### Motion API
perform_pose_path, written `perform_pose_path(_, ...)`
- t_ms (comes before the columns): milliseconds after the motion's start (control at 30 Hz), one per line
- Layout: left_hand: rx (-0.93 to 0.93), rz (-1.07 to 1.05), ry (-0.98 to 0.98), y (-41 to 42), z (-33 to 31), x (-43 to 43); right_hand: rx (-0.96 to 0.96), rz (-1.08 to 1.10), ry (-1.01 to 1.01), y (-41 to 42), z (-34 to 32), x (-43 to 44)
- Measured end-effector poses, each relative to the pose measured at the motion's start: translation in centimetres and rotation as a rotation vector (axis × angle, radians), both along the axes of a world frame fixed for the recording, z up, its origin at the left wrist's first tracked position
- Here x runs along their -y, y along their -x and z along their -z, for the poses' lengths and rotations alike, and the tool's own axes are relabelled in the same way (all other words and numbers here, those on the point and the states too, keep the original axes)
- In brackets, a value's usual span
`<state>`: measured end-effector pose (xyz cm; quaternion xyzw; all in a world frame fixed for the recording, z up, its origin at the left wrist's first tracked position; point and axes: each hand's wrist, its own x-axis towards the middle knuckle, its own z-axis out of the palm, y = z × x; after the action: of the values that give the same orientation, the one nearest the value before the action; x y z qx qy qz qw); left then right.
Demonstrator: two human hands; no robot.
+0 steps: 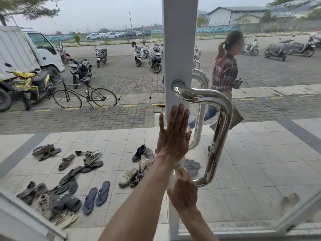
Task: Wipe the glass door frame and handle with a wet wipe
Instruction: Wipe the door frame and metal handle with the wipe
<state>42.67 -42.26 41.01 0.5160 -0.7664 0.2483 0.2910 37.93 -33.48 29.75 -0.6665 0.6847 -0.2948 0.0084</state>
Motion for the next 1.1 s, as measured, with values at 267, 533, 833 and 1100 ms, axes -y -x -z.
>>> perform_pose_path(267,0.019,-0.044,0.008,0.1,0.1,0.0,0.110,-0.069,-0.019,1.9,-2.2,0.5)
perform_pose_path(533,0.020,-0.051,0.003,0.2,0.0,-0.2,0.046,-0.002,-0.175,3.0,-2.8,0.7)
perform_pose_path(833,0.009,-0.030,-0.015,0.1,-0.1,-0.2,-0.020,0.173,-0.388,-1.3,-3.2,3.3)
perform_pose_path(1100,0.002,-0.022,-0.015,0.2,0.1,-0.4,-0.350,0.138,-0.463,-0.9,-3.2,1.4)
